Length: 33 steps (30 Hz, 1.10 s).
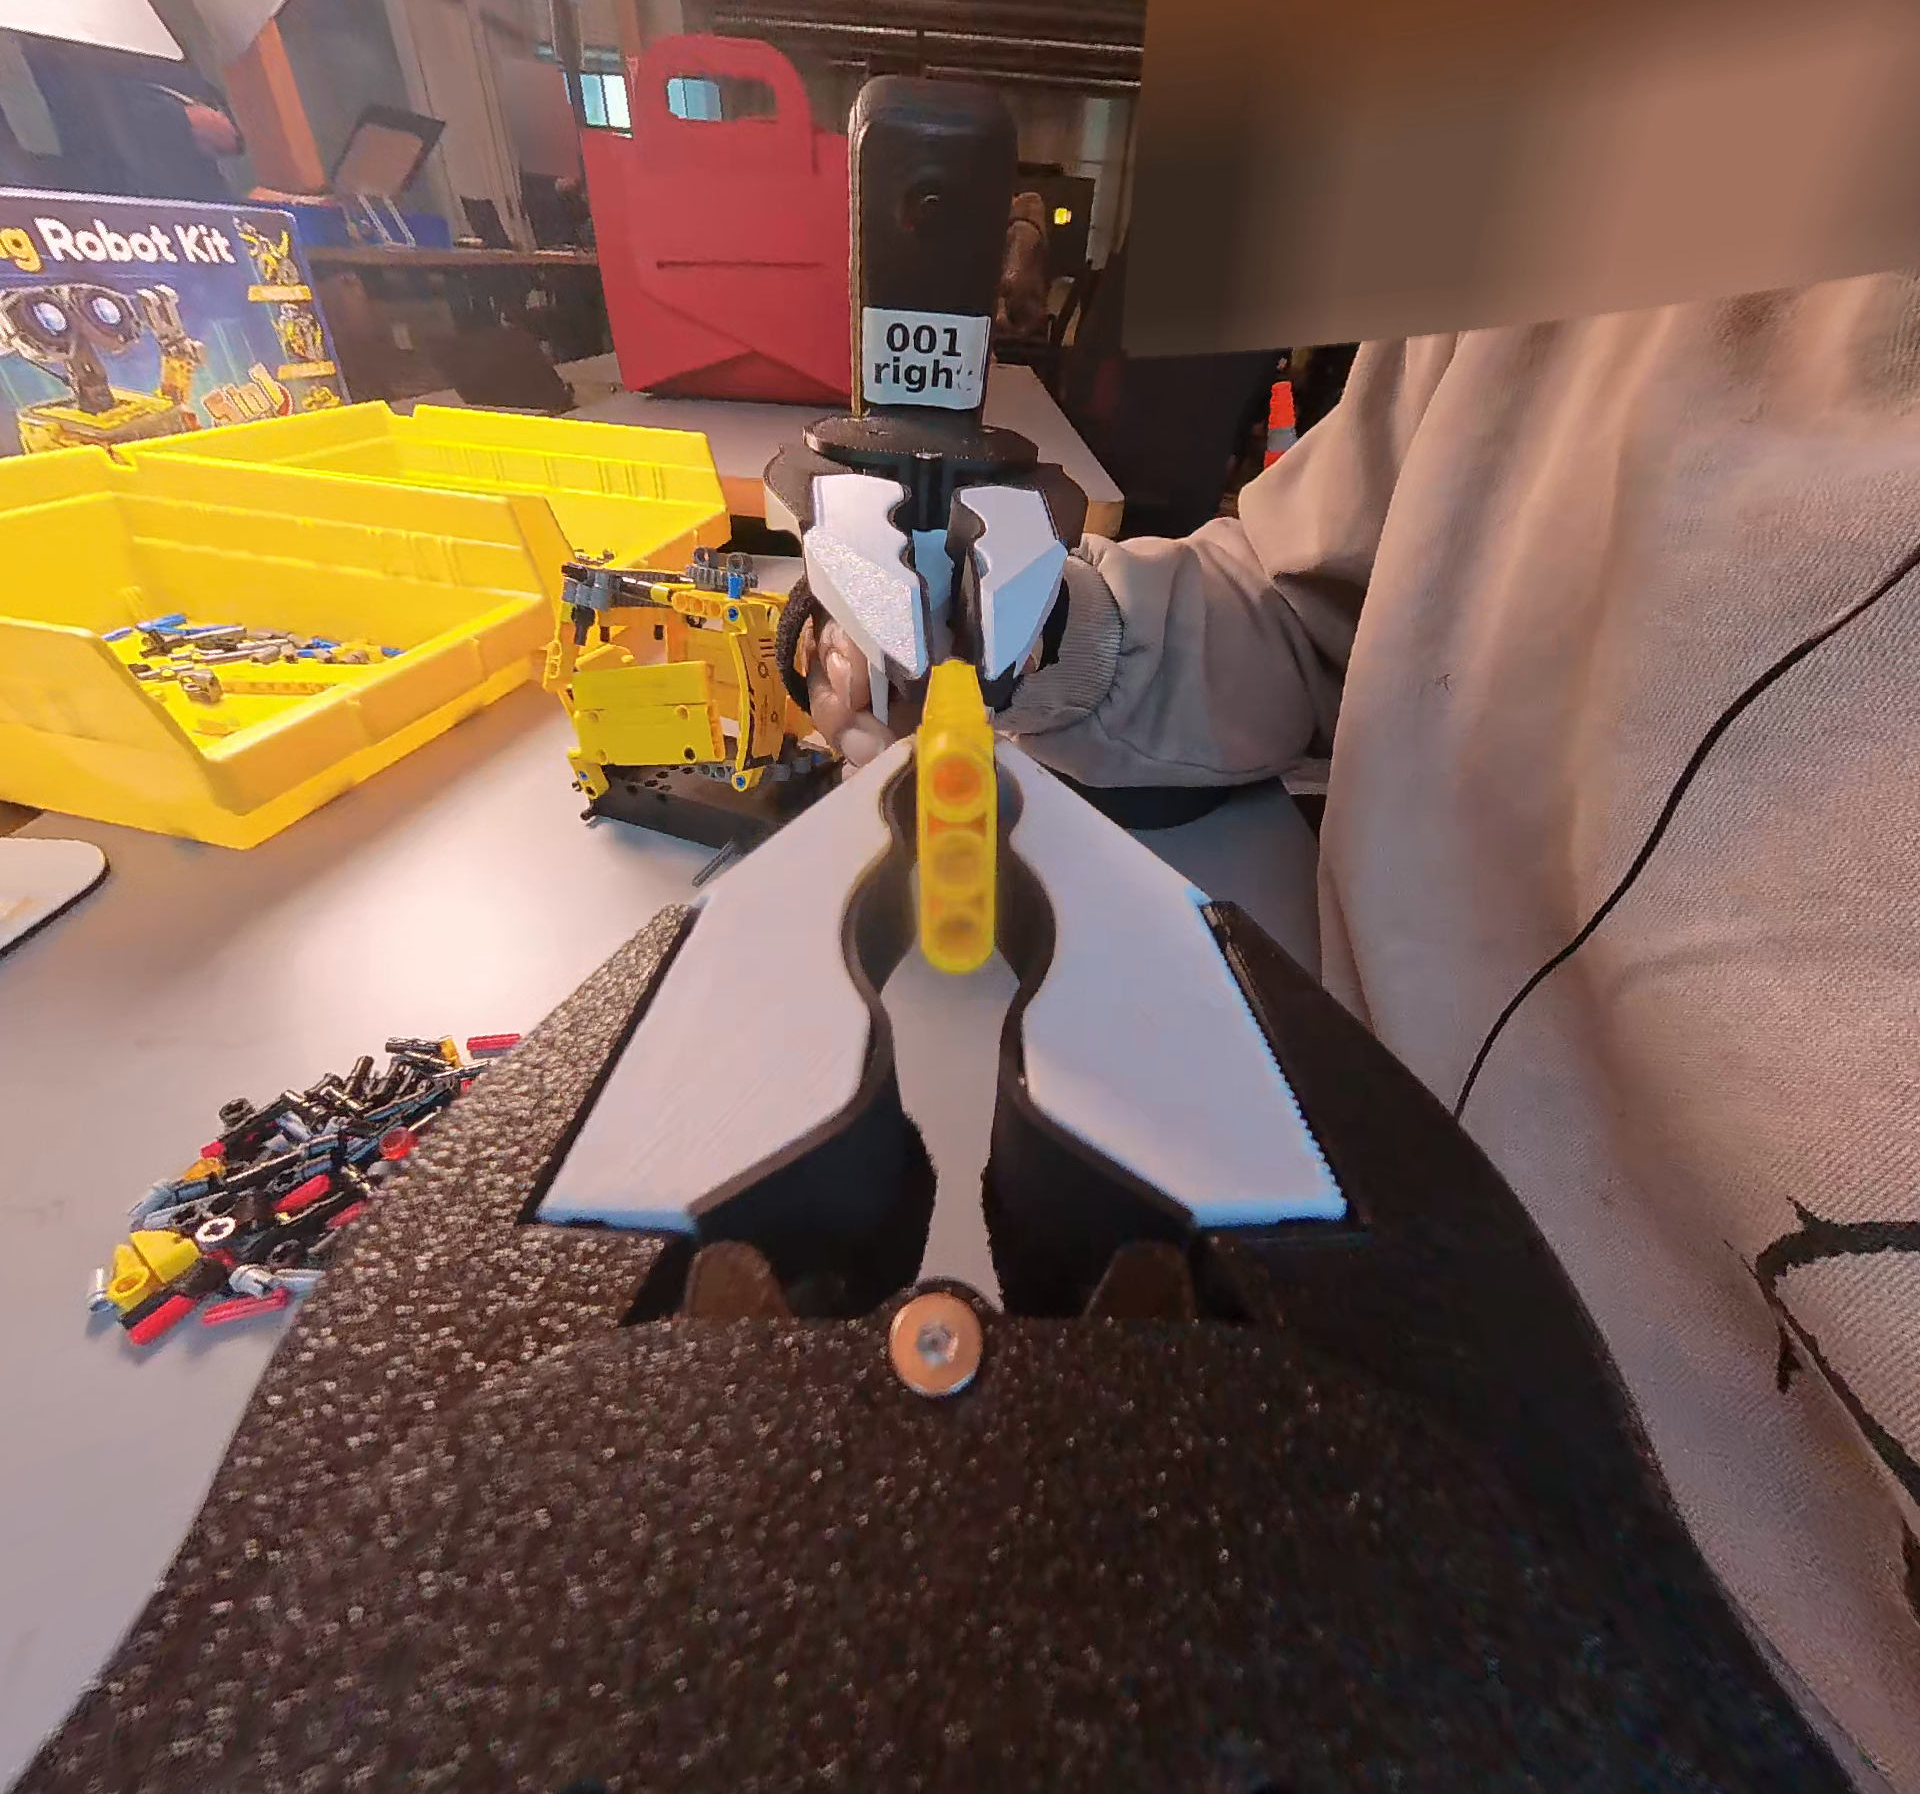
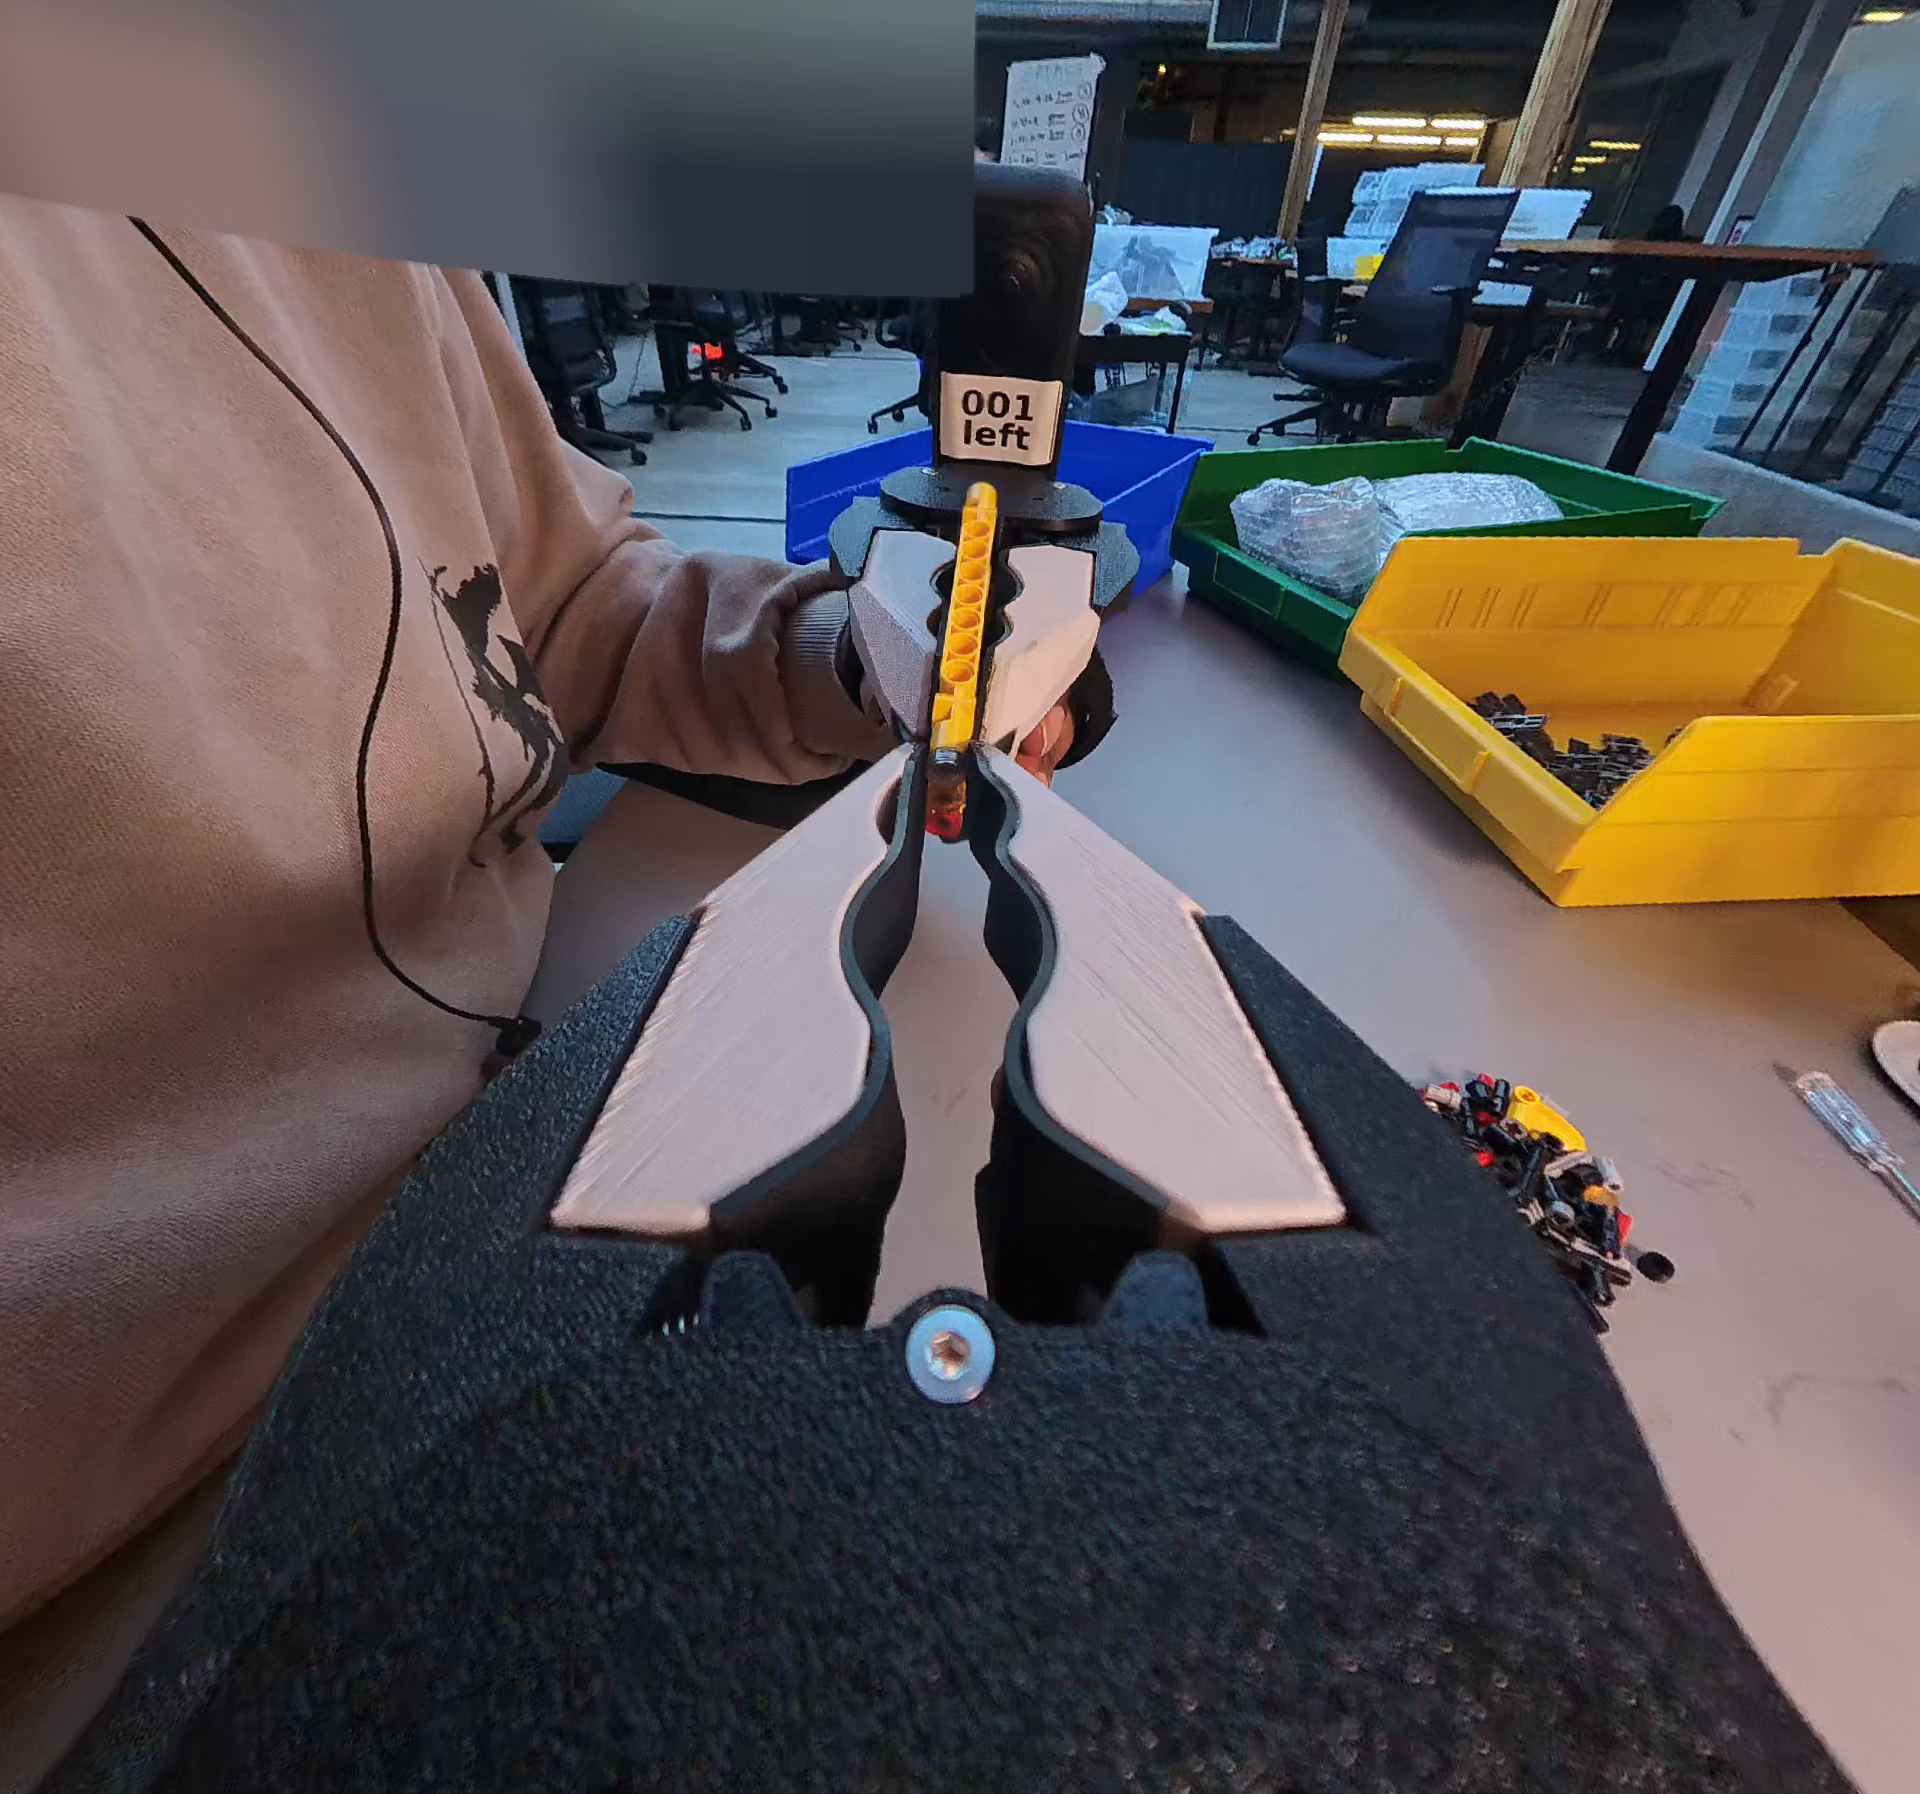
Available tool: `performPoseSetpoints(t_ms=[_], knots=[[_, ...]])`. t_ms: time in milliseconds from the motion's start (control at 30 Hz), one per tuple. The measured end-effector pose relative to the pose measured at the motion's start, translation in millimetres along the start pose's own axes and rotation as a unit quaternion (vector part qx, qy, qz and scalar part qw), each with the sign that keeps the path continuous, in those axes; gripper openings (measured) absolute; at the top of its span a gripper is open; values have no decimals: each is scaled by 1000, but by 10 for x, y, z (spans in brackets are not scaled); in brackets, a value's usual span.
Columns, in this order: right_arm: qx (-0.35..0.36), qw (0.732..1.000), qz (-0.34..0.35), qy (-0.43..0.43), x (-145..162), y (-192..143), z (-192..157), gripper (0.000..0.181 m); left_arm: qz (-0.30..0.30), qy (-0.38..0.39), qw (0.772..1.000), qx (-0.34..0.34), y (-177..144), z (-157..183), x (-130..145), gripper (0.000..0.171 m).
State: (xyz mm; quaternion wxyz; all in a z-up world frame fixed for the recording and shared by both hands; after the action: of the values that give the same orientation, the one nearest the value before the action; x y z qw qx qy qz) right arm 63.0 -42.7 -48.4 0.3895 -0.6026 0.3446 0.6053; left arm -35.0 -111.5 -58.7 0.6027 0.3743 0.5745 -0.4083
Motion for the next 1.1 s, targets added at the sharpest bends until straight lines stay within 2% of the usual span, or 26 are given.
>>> performPoseSetpoints(t_ms=[100,200,233,267,433,467,600,733,800,933,1100], knots=[[5,1000,-12,4,49,-7,36,6,-10,-7,1000,-10,-1,-30,32,7],[21,996,-85,-28,217,0,75,6,-96,4,994,-43,12,-77,261,11],[33,992,-111,-45,271,13,86,6,-126,12,991,-52,15,-84,331,22],[43,988,-133,-62,317,26,92,6,-147,17,987,-63,18,-96,374,26],[50,972,-209,-99,475,90,57,7,-270,86,953,-108,42,-141,545,19],[54,968,-219,-111,500,105,49,7,-283,93,949,-104,57,-125,570,12],[50,964,-236,-111,542,156,14,6,-316,105,938,-97,107,-94,630,10],[44,958,-256,-123,616,204,-30,6,-378,127,912,-95,166,-91,734,7],[33,963,-243,-112,621,189,-43,6,-357,105,925,-77,163,-68,713,6],[24,982,-173,-75,403,98,-8,5,-229,55,971,-49,41,-61,468,6],[19,989,-126,-69,236,44,-22,6,-158,19,987,-26,18,-36,312,7]])
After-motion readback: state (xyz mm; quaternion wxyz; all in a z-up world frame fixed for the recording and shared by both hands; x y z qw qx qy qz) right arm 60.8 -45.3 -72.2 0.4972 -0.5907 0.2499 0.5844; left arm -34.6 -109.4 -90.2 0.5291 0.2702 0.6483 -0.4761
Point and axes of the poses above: each gripper's, where its closed fingertips meet, y out along the fingers, x out of its underside, z = x × y across the jaws, the point moved 6 cm from there along -y, back along the fingers, and after that the axes turned 8 degrees about x, right-handed, at the moved point
